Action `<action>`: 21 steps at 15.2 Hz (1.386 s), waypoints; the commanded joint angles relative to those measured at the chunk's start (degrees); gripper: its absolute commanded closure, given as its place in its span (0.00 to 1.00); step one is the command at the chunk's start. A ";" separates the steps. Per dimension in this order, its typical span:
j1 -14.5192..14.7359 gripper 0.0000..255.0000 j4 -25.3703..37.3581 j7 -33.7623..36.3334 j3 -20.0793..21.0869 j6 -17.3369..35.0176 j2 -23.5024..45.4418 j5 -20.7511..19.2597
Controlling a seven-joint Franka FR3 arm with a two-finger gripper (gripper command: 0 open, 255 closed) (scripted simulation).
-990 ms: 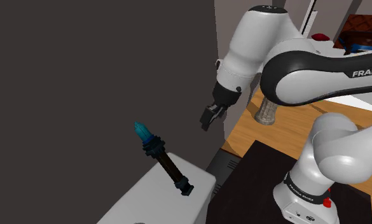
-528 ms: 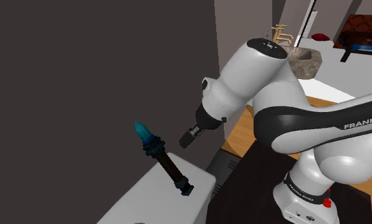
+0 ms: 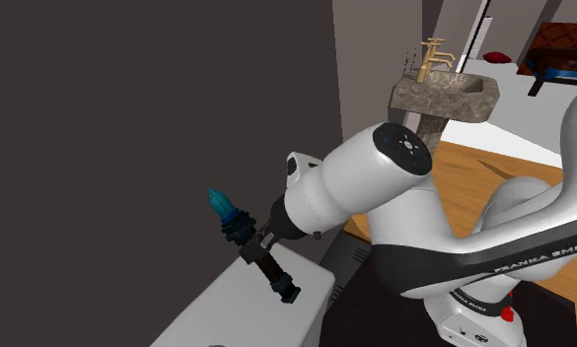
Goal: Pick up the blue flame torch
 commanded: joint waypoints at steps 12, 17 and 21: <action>-7.78 1.00 -1.86 4.43 8.85 7.65 3.30 -2.58; -7.72 1.00 -1.93 4.39 8.78 7.69 3.29 -2.57; -4.49 1.00 -1.02 2.76 5.21 4.80 2.16 -1.66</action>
